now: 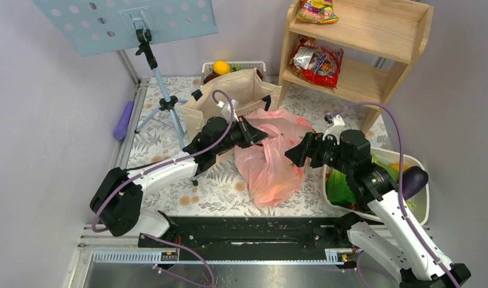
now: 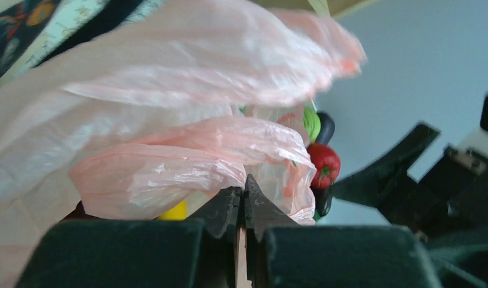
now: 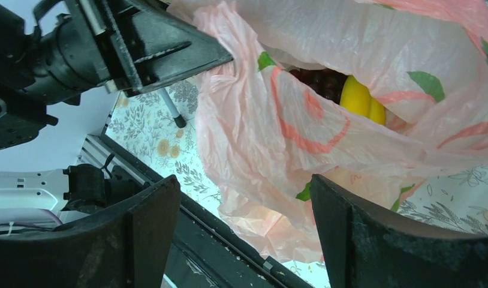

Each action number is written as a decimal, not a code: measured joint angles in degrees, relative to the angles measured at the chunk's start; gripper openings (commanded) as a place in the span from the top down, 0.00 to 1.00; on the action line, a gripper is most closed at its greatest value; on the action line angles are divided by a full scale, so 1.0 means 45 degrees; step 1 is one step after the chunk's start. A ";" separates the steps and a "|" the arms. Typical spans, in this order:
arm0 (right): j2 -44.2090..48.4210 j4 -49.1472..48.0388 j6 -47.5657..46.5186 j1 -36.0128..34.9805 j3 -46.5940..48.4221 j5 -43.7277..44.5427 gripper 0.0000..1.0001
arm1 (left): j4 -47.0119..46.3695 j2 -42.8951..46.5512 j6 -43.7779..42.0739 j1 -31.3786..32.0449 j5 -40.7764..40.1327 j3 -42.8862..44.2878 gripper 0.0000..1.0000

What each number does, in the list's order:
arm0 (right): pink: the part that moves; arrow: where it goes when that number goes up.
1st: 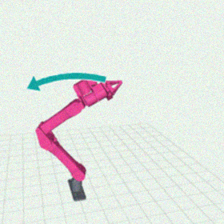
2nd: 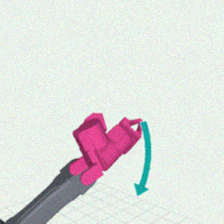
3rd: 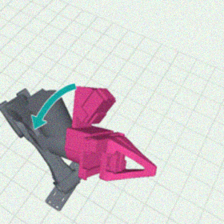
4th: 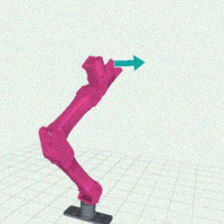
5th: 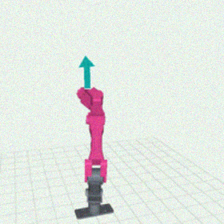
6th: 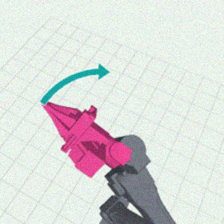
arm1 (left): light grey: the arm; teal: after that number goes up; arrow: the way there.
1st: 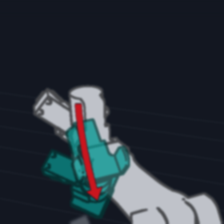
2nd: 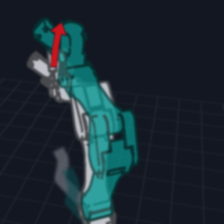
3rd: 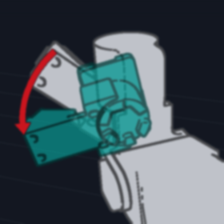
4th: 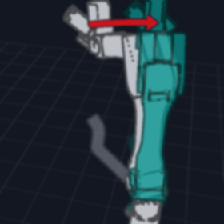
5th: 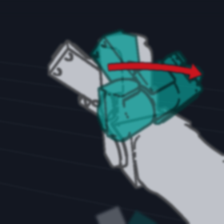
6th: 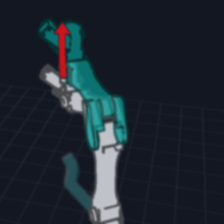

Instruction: Untie the knot of the grocery bags and take out the mixed food

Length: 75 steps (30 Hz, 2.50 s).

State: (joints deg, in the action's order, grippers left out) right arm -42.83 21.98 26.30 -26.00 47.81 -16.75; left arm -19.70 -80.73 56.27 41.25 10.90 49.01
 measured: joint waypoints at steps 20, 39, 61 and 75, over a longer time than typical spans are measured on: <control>-0.0447 -0.0588 0.2035 -0.0010 0.1219 -0.1171 0.08 | 0.4347 0.4367 -0.9102 0.4299 0.2676 -0.0622 1.00; -0.1389 0.0311 0.2113 -0.2511 -0.1763 0.1418 0.13 | 0.9364 0.3322 -1.0928 0.7970 -0.0670 -0.0437 0.45; -0.0316 0.2312 0.2249 -0.3060 -0.3274 0.5051 0.12 | 1.1273 0.6300 -0.7121 0.2351 -0.0267 0.3342 0.01; 0.0000 0.2807 0.1598 -0.3128 -0.2463 0.5149 0.15 | 1.1191 0.1831 -0.6261 0.0967 -0.0792 0.2098 0.70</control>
State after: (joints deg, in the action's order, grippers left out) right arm -42.83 34.61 33.50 -40.07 36.73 6.42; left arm 30.65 -72.49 28.10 45.60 7.33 58.46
